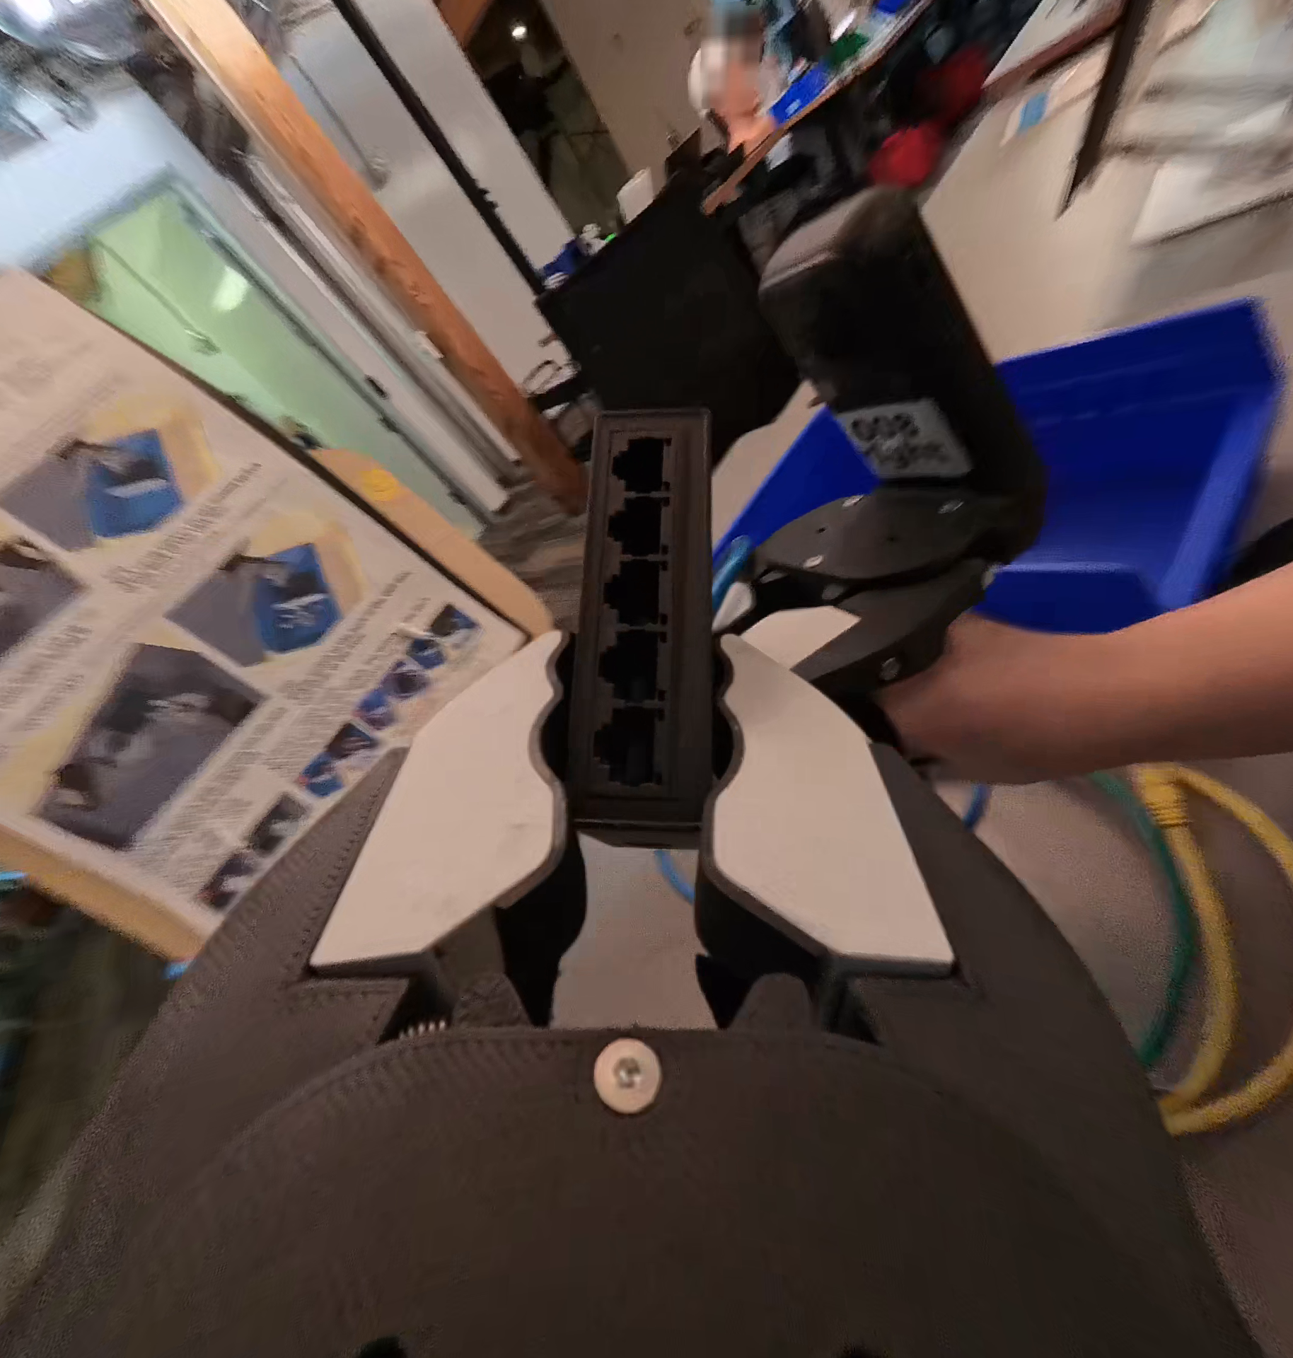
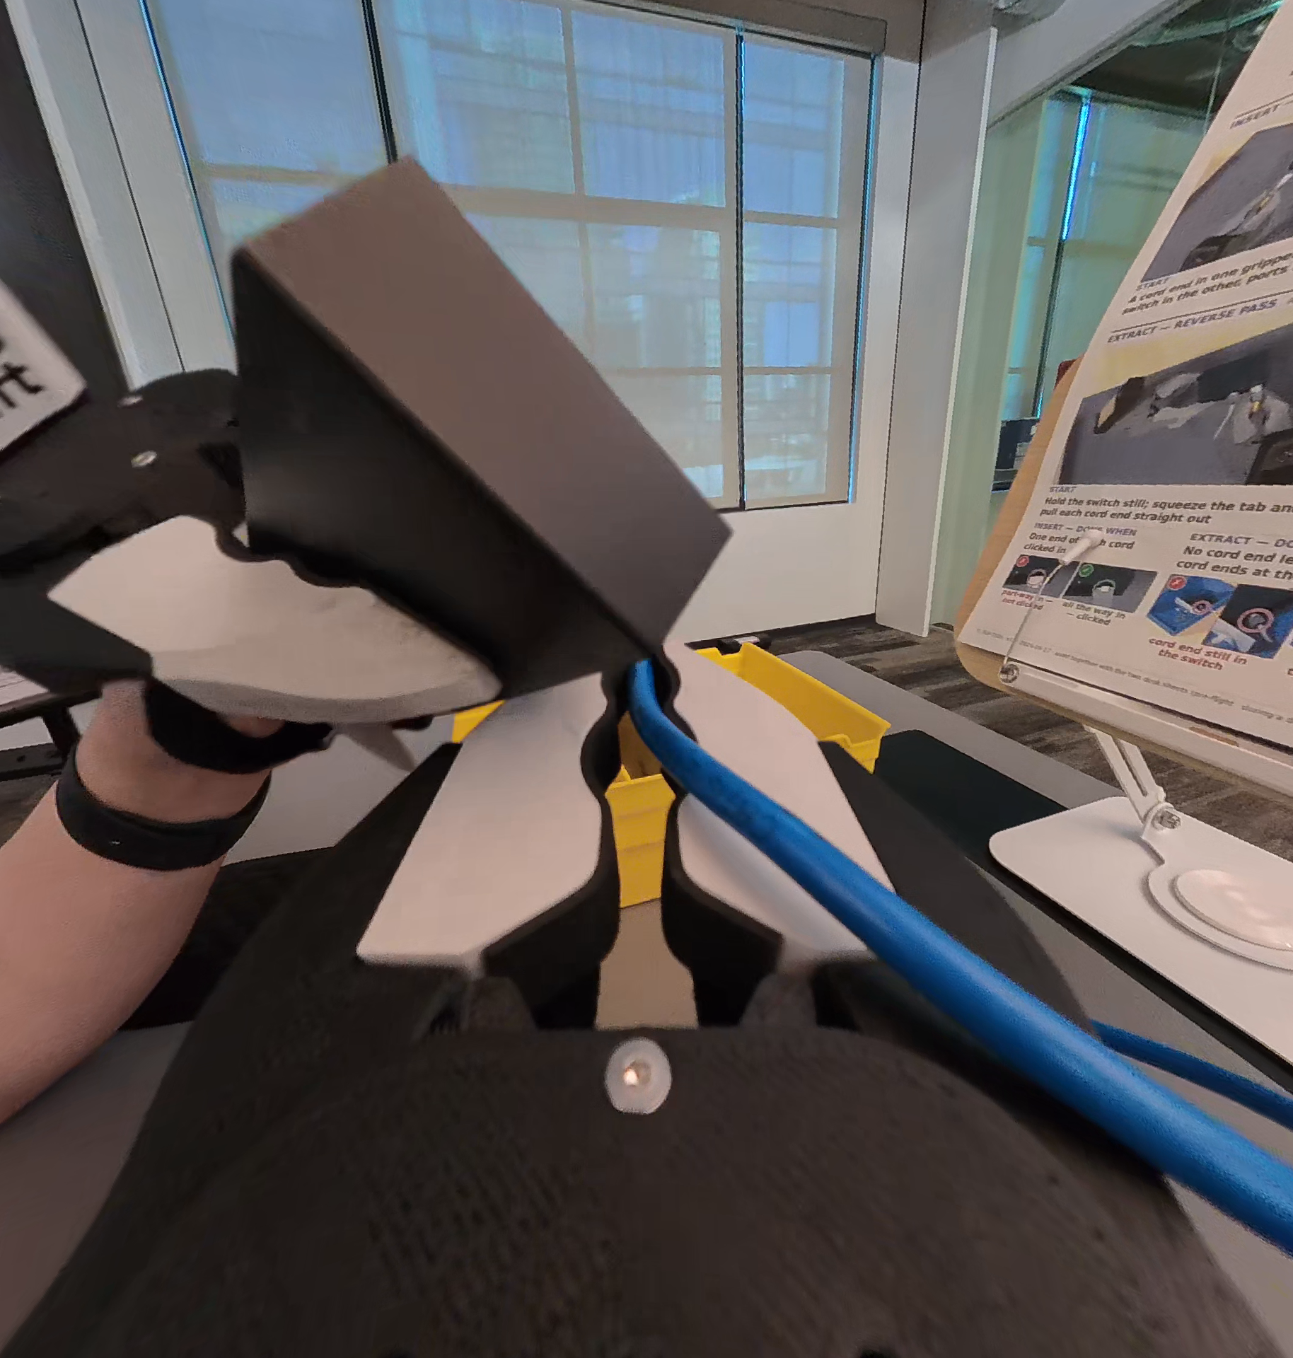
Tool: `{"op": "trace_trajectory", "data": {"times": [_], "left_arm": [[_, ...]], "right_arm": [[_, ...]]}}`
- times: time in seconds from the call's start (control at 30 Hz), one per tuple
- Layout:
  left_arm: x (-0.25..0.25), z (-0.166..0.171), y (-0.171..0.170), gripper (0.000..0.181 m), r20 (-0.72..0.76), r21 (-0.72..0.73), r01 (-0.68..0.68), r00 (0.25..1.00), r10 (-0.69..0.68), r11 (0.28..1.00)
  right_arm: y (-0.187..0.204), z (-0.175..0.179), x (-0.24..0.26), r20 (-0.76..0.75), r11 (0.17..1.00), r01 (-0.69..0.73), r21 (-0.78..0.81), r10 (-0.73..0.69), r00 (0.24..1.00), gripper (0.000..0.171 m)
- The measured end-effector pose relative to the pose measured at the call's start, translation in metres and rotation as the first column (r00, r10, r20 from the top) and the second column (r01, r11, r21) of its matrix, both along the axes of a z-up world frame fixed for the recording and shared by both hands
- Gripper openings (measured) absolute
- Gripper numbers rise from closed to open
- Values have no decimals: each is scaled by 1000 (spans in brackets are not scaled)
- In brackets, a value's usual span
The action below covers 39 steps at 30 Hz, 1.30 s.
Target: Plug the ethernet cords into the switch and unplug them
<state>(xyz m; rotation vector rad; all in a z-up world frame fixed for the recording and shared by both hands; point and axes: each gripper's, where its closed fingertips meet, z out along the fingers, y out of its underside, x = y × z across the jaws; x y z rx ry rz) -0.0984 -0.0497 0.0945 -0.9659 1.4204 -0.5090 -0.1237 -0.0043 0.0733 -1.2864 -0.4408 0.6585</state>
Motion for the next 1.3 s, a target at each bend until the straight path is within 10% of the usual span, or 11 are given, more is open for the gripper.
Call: {"op": "trace_trajectory", "data": {"times": [0.2, 0.4, 0.73, 1.3], "left_arm": [[-11, 18, 13, 31, 71, 230, -161, 986, 148, 960], [-58, 30, 68, 31, 107, 548, -432, 886, 452, 717], [-66, 15, 94, 31, 53, 594, -479, 825, 562, 647], [-55, 15, 82, 31, 56, 686, -457, 809, 586, 566]], "right_arm": [[9, -5, 12, 18, 996, 65, -57, -64, 998, 6], [9, 10, 40, 63, 972, 236, 14, -237, 970, 6], [-39, 56, 14, 262, 852, 274, 447, -418, 870, 6], [-35, 48, 3, 359, 839, 280, 466, -469, 807, 6]]}}
